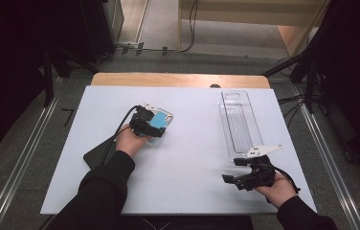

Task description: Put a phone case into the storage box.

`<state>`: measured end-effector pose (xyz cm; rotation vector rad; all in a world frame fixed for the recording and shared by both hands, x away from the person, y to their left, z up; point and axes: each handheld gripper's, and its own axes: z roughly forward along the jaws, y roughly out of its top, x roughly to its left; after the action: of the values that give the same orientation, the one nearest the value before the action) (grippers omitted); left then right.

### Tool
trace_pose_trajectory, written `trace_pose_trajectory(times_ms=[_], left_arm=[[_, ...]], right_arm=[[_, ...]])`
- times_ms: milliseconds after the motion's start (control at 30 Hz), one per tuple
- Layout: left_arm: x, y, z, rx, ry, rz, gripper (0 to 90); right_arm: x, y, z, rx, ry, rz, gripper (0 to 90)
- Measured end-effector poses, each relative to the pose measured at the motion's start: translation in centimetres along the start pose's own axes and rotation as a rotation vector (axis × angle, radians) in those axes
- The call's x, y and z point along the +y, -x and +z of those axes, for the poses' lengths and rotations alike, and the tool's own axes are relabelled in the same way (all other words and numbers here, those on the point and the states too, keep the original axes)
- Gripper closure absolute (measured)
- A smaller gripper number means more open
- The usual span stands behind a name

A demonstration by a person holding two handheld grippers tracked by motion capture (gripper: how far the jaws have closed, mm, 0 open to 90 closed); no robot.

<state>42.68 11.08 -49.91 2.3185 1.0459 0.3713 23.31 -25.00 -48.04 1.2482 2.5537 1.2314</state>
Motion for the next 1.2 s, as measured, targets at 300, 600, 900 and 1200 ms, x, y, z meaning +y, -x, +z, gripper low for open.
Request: trace_pose_trajectory(times_ms=[300, 600, 900, 1200], left_arm=[[0.6, -1.0, -2.1, -0.073, 0.067, -0.061, 16.4], [1.1, -0.8, -4.2, -0.100, 0.094, -0.047, 16.4], [1.1, 0.5, -6.2, -0.140, 0.121, -0.024, 16.4], [0.1, 2.1, -7.2, -0.178, 0.125, -0.027, 16.4]], right_arm=[[0.0, -0.1, -0.1, 0.009, 0.012, -0.011, 14.7], [0.2, 0.1, -0.4, -0.005, 0.041, 0.007, 14.7], [0.3, -0.1, -0.6, 0.015, 0.065, 0.018, 14.7], [0.5, -0.3, -0.5, 0.045, 0.068, 0.039, 14.7]])
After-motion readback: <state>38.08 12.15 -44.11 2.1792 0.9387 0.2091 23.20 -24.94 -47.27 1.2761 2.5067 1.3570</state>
